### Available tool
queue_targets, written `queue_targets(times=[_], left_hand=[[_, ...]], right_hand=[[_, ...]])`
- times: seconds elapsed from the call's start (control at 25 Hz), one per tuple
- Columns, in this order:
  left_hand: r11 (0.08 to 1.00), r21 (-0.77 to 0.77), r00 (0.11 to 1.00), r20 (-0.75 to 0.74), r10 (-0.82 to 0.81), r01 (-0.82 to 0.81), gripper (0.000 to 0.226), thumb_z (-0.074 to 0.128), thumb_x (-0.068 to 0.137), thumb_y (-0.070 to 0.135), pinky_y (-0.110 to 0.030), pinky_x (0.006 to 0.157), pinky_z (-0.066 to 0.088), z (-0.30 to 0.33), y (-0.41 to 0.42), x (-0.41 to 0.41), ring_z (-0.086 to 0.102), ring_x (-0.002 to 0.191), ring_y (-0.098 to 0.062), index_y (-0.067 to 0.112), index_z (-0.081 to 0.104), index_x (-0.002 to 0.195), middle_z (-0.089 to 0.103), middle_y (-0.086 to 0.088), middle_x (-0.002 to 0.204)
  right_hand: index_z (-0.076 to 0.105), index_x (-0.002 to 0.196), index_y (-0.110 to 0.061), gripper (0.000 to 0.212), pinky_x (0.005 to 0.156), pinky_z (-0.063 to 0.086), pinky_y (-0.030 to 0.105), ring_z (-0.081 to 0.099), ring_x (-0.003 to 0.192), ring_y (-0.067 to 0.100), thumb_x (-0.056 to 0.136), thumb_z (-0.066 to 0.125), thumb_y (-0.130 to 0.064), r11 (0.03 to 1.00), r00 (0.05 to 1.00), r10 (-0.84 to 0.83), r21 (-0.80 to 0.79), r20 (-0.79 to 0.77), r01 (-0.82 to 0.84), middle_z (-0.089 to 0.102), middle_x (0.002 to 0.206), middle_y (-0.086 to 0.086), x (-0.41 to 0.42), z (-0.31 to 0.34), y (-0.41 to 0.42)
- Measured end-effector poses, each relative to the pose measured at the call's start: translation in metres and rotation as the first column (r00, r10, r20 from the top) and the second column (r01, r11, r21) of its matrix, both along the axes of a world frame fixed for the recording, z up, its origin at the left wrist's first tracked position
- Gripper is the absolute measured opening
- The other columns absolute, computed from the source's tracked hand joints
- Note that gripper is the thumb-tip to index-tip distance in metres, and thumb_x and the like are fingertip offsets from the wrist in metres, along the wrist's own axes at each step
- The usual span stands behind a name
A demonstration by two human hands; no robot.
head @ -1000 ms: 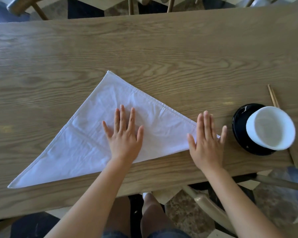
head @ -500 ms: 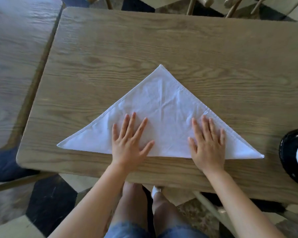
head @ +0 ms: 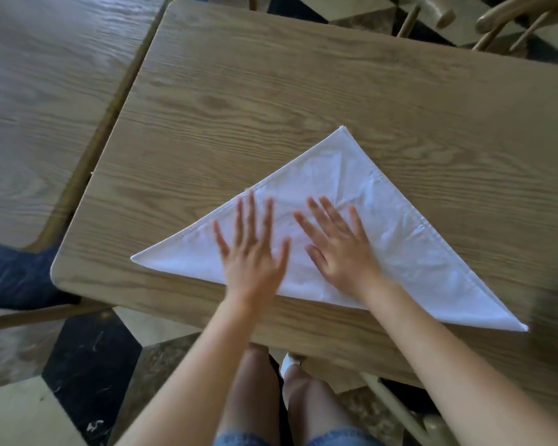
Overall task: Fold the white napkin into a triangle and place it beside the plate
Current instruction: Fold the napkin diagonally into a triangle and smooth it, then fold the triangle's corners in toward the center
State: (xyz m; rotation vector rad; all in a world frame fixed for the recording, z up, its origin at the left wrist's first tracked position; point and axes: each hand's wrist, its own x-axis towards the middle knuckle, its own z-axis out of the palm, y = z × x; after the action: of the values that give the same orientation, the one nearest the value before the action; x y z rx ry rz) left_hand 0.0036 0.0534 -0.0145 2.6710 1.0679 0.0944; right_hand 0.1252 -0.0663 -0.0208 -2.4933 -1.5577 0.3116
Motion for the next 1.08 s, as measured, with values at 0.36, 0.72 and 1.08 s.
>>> queue_targets(times=[0.36,0.72,1.08], left_hand=[[0.99,0.027,0.988,-0.066,-0.14,0.142,0.068,0.034,0.083,0.059,-0.062,0.109,0.003,-0.018,-0.021,0.007,0.008,0.144,-0.025,0.034,0.023,0.145,0.016,-0.003,0.156],[0.927,-0.043,0.927,-0.037,-0.374,0.372,0.065,0.028,0.088,0.053,-0.059,0.111,-0.002,-0.003,-0.073,0.034,0.002,0.144,-0.022,0.031,0.014,0.148,0.007,-0.004,0.157],[0.766,-0.061,0.761,-0.08,-0.643,0.64,0.063,0.031,0.087,0.056,-0.066,0.108,0.008,-0.006,-0.152,0.034,0.016,0.141,-0.028,0.028,0.029,0.144,0.023,-0.006,0.154]], right_hand=[[0.007,0.147,-0.032,0.055,0.115,-0.002,0.049,0.003,0.145,0.016,0.097,0.029,-0.037,0.991,0.995,0.058,-0.126,0.082,-0.048,0.006,0.159,-0.002,0.129,-0.008,0.057],[0.05,0.13,-0.008,0.049,0.101,0.034,0.058,0.045,0.124,0.04,0.084,0.059,-0.023,0.69,0.698,-0.716,0.157,0.0,0.707,0.049,0.134,0.022,0.059,0.036,-0.101],[0.056,0.116,-0.007,0.043,0.079,0.043,0.046,0.051,0.102,0.04,0.08,0.065,-0.029,0.418,0.436,-0.898,-0.198,0.058,0.887,0.058,0.108,0.02,0.02,0.052,-0.209]])
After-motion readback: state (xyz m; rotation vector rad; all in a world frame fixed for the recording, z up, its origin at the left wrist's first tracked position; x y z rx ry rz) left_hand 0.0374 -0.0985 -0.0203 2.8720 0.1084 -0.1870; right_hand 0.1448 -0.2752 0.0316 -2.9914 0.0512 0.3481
